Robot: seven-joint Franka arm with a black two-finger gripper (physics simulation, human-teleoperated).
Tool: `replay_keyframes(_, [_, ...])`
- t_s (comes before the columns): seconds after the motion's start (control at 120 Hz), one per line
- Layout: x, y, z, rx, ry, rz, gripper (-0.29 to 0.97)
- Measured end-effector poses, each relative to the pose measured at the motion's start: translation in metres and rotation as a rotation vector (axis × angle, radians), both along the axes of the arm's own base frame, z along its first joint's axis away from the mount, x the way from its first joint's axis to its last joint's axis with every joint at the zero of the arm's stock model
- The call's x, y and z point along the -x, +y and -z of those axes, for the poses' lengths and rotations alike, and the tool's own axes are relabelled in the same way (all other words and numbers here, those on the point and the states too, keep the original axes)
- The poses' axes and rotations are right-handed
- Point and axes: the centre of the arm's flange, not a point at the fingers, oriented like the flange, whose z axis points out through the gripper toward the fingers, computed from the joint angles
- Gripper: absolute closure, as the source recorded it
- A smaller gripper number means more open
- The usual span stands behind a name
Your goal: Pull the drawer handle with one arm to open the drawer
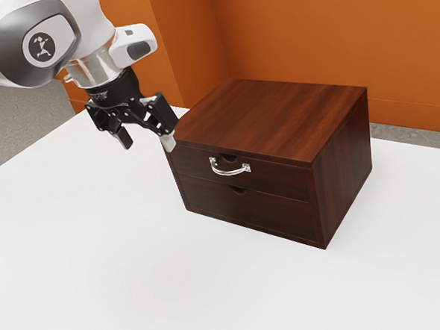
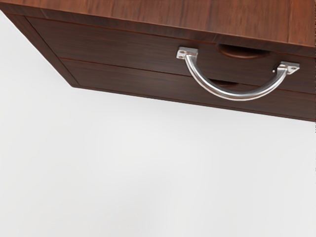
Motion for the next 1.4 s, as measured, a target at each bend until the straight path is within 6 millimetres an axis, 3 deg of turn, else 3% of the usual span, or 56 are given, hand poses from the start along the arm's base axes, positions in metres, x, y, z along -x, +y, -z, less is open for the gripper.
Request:
replay_keyframes(0.192, [0.000,0.000,0.000,0.012,-0.001,-0.003,0.00])
replay_keyframes(0.258, [0.000,0.001,-0.023,-0.006,-0.042,-0.011,0.00])
replay_keyframes(0.267, [0.001,0.000,-0.028,-0.009,-0.050,-0.011,0.00])
replay_keyframes(0.3, [0.012,-0.003,-0.082,-0.039,-0.149,0.000,0.00])
replay_keyframes(0.342, [0.039,-0.015,-0.145,-0.083,-0.259,0.052,0.00])
replay_keyframes(0.367, [0.056,-0.029,-0.171,-0.097,-0.303,0.120,0.00])
replay_keyframes(0.425, [0.085,-0.060,-0.200,-0.122,-0.342,0.302,0.00])
replay_keyframes(0.5, [0.105,-0.048,-0.206,-0.157,-0.317,0.467,0.00])
replay_keyframes(0.6, [0.095,-0.034,-0.182,-0.215,-0.214,0.634,0.00])
replay_keyframes(0.708, [0.050,-0.031,-0.111,-0.254,-0.041,0.754,0.00])
replay_keyframes(0.8, [0.025,-0.027,-0.069,-0.280,0.028,0.843,0.00])
replay_keyframes(0.9, [0.009,-0.009,-0.028,-0.279,0.072,0.916,0.00])
replay_keyframes(1.058, [0.003,0.002,0.011,-0.277,0.046,1.076,0.02])
replay_keyframes(1.167, [0.004,0.011,0.023,-0.290,-0.025,1.178,0.04])
replay_keyframes(1.267, [-0.008,-0.013,0.030,-0.332,-0.079,1.281,0.07])
replay_keyframes(1.4, [-0.019,-0.036,0.059,-0.327,-0.151,1.374,0.10])
